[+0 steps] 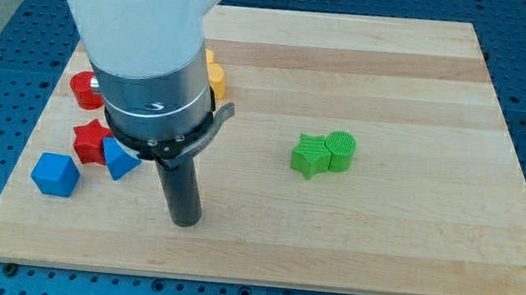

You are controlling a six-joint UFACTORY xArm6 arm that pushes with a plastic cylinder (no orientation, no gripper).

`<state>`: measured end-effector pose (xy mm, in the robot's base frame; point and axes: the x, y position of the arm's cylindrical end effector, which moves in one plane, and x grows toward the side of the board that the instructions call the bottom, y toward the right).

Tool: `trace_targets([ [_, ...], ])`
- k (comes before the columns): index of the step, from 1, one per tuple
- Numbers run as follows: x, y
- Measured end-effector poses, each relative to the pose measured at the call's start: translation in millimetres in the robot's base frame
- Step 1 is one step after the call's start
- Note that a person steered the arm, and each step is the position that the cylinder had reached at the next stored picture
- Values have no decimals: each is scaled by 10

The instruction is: Slide the blue cube down a bit

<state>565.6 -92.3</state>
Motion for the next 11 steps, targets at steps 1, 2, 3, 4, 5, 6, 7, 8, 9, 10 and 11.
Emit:
trace_targets([
  [1, 37, 0],
  [2, 48, 0],
  [3, 109, 0],
  [4, 161, 0],
  [5, 161, -87],
  [6, 185, -114],
  [7, 276, -343],
  [8, 280, -577],
  [9, 296, -685],
  [10, 327, -857],
  [11, 327, -965],
])
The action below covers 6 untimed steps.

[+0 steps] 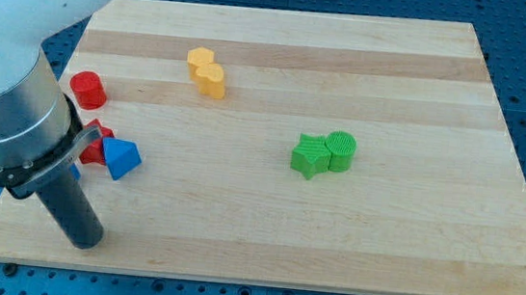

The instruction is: Slide the blue cube down a bit

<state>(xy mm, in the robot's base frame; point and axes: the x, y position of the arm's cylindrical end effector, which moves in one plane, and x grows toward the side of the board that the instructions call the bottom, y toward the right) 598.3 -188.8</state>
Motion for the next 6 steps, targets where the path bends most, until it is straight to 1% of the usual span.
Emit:
trace_targets([
  [1, 0, -5],
  [2, -3, -215],
  [3, -112, -384],
  [4, -67, -444],
  [5, 81, -861],
  [6, 4, -1160],
])
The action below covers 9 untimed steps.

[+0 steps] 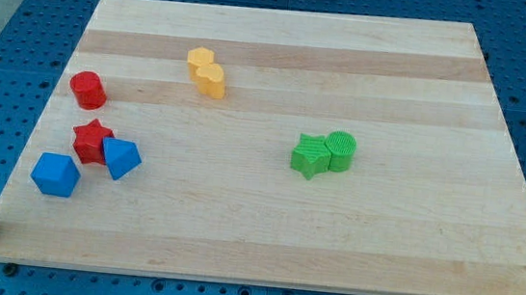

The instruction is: Slide the blue cube down a bit

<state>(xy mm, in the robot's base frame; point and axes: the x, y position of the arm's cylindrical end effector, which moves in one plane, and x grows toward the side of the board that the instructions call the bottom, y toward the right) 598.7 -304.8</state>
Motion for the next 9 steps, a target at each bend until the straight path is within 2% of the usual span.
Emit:
trace_targets([
  [1, -1, 1],
  [6, -1035, 135],
  [7, -1014, 458],
  [9, -708, 831],
])
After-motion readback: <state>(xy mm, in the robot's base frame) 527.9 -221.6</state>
